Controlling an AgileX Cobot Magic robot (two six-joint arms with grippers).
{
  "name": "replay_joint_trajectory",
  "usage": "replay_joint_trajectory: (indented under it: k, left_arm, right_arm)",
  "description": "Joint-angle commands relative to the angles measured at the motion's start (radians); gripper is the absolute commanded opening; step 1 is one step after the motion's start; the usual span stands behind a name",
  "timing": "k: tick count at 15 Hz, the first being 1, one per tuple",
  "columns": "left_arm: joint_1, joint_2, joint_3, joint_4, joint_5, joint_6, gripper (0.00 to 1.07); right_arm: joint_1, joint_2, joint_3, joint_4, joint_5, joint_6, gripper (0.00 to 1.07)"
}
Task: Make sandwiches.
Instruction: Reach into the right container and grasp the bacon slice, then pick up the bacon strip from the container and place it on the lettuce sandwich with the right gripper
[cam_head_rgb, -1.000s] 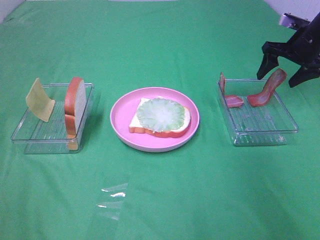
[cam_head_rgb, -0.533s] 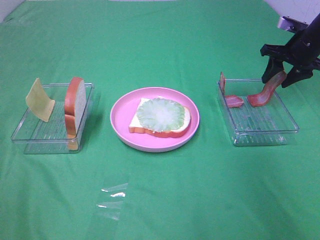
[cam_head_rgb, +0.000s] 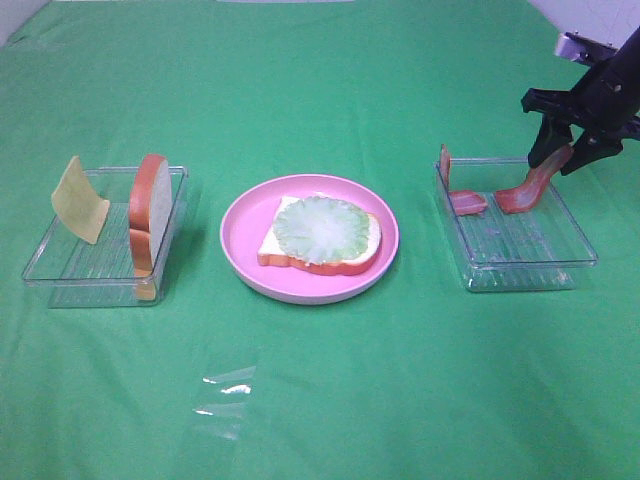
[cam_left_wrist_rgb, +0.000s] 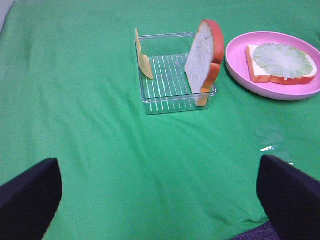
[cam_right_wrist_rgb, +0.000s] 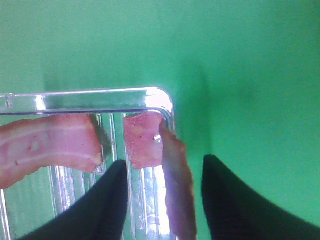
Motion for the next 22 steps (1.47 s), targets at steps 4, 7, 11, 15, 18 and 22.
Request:
replay_joint_trajectory:
  k: [4,7,11,15,18,22]
  left_arm:
    - [-0.004,-0.014,0.0,-0.009,-0.01,0.0,0.98]
    - [-0.004,-0.014,0.0,-0.009,-0.01,0.0,0.98]
    - [-0.004,-0.014,0.0,-0.009,-0.01,0.0,0.98]
    - [-0.004,-0.014,0.0,-0.009,-0.01,0.0,0.98]
    - [-0.004,-0.014,0.0,-0.009,-0.01,0.0,0.98]
    - [-0.004,-0.014,0.0,-0.009,-0.01,0.0,0.98]
  right_arm:
    - [-0.003,-0.002,-0.003,-0.007,-0.003,-0.01,0.0]
    - [-0.003,-0.021,-0.003,-0.007,0.015,-0.009,0.0]
    - [-0.003,-0.115,-0.003,0.002,0.058,0.001,0.0]
    - [-0.001,-0.267,-0.003,0.025,0.189,0.025,0.0]
    - [-0.001,-0.378,0.046,0.073,0.211,0.025,0.0]
    - [0.035,-0.606,0.438,0.407,-0.006,-0.156,0.0]
